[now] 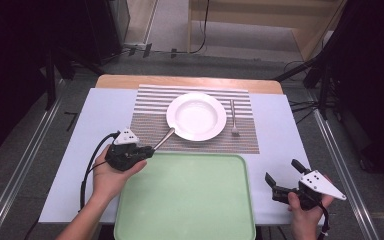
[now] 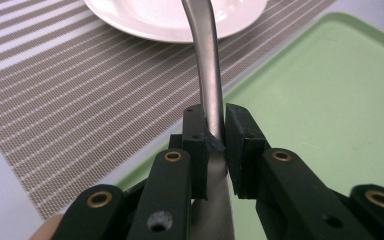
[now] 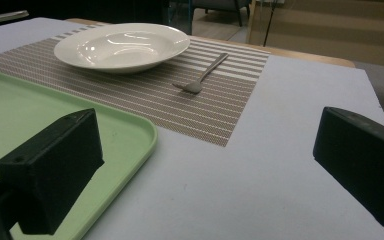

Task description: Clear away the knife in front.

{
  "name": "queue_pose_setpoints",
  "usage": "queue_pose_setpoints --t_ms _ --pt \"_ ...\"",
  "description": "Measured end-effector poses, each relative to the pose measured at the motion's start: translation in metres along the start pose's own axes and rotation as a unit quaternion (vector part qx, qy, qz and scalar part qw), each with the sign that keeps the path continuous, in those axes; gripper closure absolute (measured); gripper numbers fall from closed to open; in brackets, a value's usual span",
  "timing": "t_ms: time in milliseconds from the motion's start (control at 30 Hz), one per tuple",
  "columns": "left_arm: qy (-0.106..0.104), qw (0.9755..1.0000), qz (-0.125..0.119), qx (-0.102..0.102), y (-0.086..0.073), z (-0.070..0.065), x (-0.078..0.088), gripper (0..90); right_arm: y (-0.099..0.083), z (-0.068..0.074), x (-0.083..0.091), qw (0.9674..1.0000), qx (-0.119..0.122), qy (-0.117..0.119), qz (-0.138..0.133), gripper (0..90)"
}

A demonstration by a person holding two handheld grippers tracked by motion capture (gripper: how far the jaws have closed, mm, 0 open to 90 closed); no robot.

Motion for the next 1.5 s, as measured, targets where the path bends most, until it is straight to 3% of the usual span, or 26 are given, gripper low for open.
queue_pose_setpoints --t_ms 667,1133,1333,1433,1500 --pt "-0.022 0.9997 -0.006 0.001 -0.025 -0.04 0.003 79.6 0.001 0.004 0.004 0.9996 0.012 0.014 -0.02 0.0" --pt "-0.032 0.9994 -0.002 0.011 -0.039 -0.055 -0.001 79.5 0.001 0.005 0.003 0.9997 0.013 0.015 -0.017 0.0" --pt "-0.036 0.9993 0.008 0.009 -0.046 -0.062 -0.005 79.5 0.001 0.005 0.002 0.9996 0.015 0.016 -0.017 0.0" --pt "-0.018 0.9996 0.021 -0.007 -0.046 -0.067 -0.005 79.5 0.001 0.005 0.002 0.9997 0.013 0.015 -0.017 0.0" --pt "-0.022 0.9994 0.026 -0.012 -0.047 -0.071 -0.005 79.5 0.0 0.005 0.002 0.9997 0.014 0.014 -0.016 0.0"
Point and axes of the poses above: each handheld gripper's, and its own axes: x roughly backward along the jaws, y roughly out of its top, z roughly to its left, the point moved 2 cm from there along -x, roughly forward along the jaws, and after that the axes turned 15 degrees about -x, right-handed, at the moved point
